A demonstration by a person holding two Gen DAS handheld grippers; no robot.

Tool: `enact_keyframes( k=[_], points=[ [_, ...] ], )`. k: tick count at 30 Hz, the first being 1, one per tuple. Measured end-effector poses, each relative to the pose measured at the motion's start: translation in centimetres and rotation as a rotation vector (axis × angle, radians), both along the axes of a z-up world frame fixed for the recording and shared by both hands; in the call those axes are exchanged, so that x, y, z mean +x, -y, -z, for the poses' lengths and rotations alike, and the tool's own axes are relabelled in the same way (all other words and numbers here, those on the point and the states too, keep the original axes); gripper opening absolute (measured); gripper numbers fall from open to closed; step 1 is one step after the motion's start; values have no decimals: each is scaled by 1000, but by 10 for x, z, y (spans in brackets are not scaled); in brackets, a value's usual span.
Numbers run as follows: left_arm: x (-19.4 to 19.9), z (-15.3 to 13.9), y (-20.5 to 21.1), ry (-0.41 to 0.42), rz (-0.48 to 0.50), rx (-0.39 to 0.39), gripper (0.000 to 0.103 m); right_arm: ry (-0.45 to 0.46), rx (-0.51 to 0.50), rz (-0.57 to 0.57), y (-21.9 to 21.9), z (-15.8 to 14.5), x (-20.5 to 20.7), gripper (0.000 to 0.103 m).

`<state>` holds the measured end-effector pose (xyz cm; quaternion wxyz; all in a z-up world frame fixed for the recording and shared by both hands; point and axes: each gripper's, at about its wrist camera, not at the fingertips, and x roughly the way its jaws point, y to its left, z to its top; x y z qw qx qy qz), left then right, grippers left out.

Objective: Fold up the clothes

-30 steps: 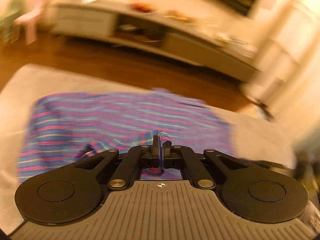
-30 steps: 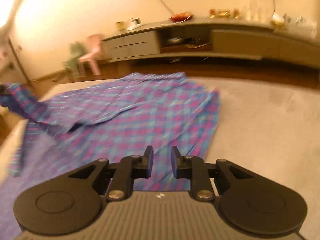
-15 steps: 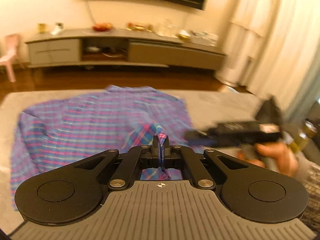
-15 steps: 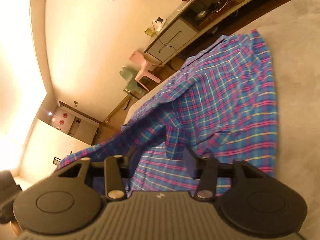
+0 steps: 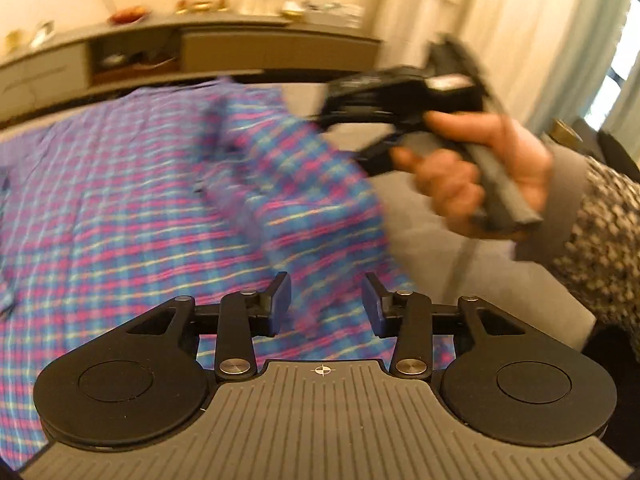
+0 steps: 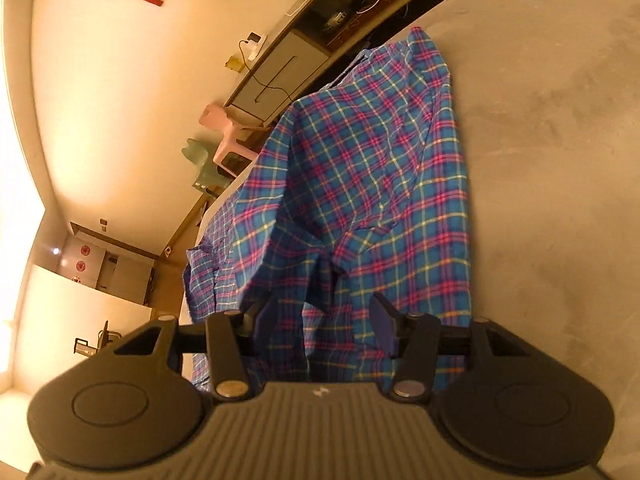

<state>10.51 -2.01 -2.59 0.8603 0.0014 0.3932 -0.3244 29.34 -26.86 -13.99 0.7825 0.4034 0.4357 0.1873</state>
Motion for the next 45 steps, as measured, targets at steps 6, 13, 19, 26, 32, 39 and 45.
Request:
enact_keyframes(
  k=[6, 13, 19, 26, 32, 39, 45],
  points=[
    [87, 41, -26, -238, -167, -271, 42, 22, 15, 42, 9, -13, -23, 56],
    [179, 86, -51, -462, -370, -537, 47, 53, -16, -41, -10, -19, -64, 59],
    [208, 101, -48, -482, -391, -580, 47, 182, -54, -131, -30, -39, -84, 77],
    [223, 97, -29, -431, -367, -495, 44, 200, -188, -255, -62, -40, -95, 65],
    [241, 90, -6, -342, -419, -330, 16, 124, -21, -68, -45, -35, -109, 1],
    [250, 88, 2, -326, -431, -282, 11, -53, 367, 203, -7, 11, -147, 1],
    [235, 60, 1, -209, -395, -179, 19, -177, 164, 154, -36, 27, -146, 1]
  ],
)
